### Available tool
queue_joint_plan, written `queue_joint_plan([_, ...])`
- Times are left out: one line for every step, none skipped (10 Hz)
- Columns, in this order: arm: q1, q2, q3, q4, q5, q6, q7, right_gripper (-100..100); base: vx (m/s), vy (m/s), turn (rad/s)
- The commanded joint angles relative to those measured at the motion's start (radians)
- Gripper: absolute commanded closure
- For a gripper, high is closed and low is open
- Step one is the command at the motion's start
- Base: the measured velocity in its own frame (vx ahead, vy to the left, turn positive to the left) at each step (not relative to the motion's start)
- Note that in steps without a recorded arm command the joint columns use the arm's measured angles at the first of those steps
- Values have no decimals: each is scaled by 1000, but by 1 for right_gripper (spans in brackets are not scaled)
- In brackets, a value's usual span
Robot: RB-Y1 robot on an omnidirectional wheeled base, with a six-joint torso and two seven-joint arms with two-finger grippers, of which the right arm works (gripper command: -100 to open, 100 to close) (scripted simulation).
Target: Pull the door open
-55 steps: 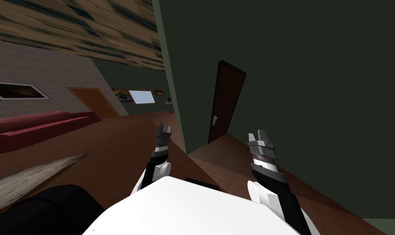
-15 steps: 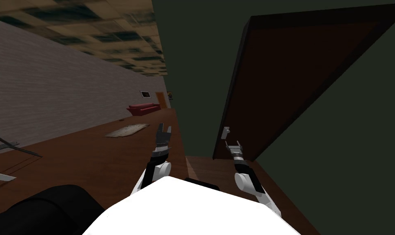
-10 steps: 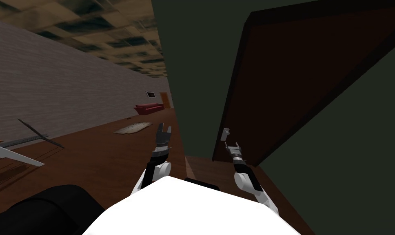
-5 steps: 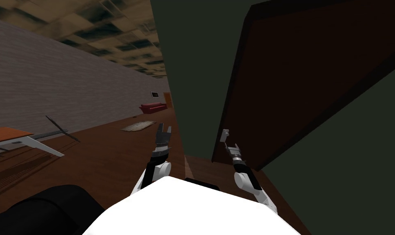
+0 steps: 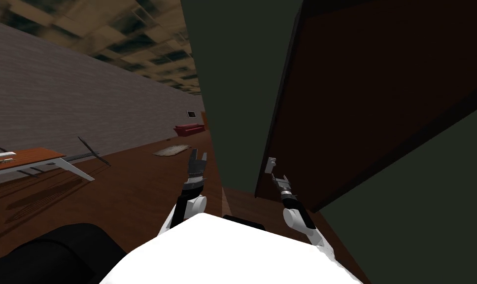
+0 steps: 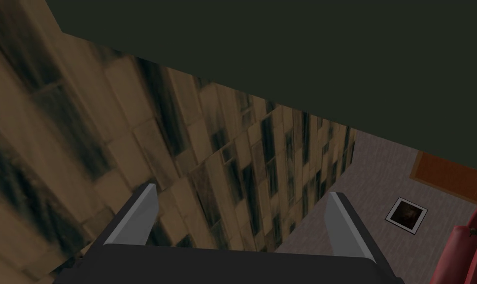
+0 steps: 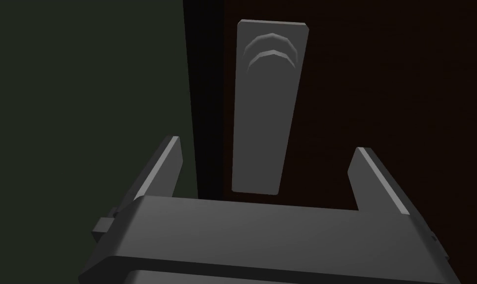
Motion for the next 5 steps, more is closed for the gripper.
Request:
queue_joint_plan([0, 0, 0, 0, 0, 0, 0, -100, 6, -58, 23])
queue_joint_plan([-2, -23, -17, 22, -10, -10, -23, -100, 94, 24, 212])
queue_joint_plan([-3, -30, -23, 29, -14, -14, -30, -100, 165, 43, 142])
queue_joint_plan([-4, -47, -36, 44, -21, -22, -45, -100, 203, 27, 135])
queue_joint_plan([-5, -65, -50, 61, -29, -31, -61, -100, 215, 36, 212])
